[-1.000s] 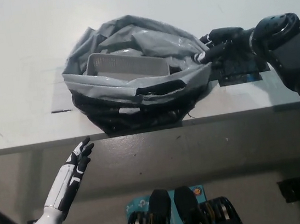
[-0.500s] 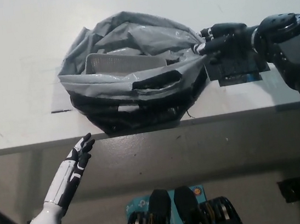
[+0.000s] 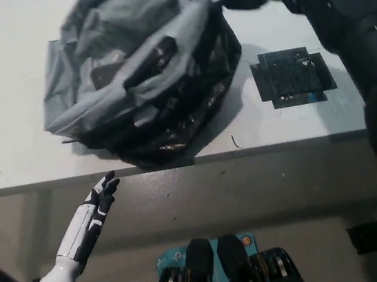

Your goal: Use the right hand to pick up a small rectangular container and put it into a plastic bag and lift the bag

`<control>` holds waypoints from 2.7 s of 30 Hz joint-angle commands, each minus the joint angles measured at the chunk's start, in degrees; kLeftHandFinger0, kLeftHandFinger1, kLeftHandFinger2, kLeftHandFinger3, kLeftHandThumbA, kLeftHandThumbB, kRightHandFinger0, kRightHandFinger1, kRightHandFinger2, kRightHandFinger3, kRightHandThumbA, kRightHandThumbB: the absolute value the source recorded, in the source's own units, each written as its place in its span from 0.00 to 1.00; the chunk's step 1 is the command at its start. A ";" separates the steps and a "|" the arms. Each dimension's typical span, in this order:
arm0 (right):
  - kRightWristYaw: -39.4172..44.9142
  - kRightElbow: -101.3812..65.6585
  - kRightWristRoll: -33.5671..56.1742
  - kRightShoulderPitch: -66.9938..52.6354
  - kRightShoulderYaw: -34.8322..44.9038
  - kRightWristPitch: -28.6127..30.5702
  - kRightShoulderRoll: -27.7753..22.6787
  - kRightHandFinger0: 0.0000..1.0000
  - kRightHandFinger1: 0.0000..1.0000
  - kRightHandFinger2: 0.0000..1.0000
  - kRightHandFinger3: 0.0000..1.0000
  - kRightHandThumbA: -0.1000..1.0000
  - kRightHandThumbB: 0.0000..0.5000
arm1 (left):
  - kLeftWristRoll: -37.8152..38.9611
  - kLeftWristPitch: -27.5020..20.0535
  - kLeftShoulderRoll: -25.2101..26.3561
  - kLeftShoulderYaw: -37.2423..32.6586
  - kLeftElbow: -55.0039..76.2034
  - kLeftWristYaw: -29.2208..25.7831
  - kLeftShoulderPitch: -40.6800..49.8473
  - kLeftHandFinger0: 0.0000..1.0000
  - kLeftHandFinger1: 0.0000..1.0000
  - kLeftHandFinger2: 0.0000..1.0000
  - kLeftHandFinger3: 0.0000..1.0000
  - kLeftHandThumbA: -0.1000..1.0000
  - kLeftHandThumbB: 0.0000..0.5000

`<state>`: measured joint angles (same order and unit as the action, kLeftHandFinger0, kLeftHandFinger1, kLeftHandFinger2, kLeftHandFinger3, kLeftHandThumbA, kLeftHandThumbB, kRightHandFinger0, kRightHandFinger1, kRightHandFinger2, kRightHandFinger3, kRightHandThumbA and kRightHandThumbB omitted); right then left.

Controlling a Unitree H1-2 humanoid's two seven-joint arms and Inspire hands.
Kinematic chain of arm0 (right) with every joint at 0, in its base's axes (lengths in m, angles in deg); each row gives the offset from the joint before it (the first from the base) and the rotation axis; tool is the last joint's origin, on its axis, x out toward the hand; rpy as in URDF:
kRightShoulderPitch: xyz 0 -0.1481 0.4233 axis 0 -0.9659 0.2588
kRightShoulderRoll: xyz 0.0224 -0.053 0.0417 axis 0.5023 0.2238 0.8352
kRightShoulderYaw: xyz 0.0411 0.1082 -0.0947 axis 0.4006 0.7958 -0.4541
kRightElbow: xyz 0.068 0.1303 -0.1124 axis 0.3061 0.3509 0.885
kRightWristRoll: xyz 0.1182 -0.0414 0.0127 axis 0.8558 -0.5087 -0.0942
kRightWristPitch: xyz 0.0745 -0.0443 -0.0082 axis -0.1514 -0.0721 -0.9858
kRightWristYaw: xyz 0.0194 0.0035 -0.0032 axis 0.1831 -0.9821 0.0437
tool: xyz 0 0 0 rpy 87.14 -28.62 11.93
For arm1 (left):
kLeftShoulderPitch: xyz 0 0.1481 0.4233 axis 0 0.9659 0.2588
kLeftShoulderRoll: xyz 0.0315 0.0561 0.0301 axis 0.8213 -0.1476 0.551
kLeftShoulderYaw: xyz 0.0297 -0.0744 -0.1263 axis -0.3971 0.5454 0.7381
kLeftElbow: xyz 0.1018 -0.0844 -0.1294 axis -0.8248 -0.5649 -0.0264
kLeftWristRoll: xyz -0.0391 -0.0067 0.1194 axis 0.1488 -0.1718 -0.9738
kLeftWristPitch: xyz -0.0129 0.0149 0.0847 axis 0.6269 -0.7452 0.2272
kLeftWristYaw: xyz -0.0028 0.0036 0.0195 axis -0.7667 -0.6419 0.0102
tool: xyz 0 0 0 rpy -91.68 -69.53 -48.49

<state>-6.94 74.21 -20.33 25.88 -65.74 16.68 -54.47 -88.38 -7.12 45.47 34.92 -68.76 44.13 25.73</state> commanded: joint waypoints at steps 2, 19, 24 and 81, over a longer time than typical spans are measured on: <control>-4.57 -0.09 15.97 22.32 12.09 -2.90 1.31 0.00 0.18 0.65 0.78 0.21 0.04 | -0.39 -1.27 0.35 0.34 1.64 -0.63 -1.54 1.00 1.00 1.00 1.00 0.98 0.30; -15.98 -6.26 30.28 29.13 35.67 -0.99 -1.37 0.00 0.32 0.70 0.81 0.22 0.14 | -0.32 -0.39 0.31 0.37 2.66 -0.21 -2.12 0.99 0.99 1.00 1.00 0.97 0.32; -15.35 -7.15 31.33 30.36 37.82 -0.61 -1.63 0.00 0.30 0.67 0.79 0.18 0.12 | -0.43 -0.15 0.31 0.26 2.72 -0.12 -2.33 0.99 0.98 1.00 1.00 0.97 0.31; -16.01 -10.79 22.71 5.42 8.51 6.69 4.53 1.00 1.00 1.00 1.00 0.72 0.81 | -1.25 2.25 1.96 -2.02 4.70 2.99 -4.11 0.92 0.88 0.98 1.00 0.87 0.28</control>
<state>-28.87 65.05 3.65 29.12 -53.95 21.74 -48.62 -89.81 -4.81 46.11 32.68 -66.19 46.47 22.66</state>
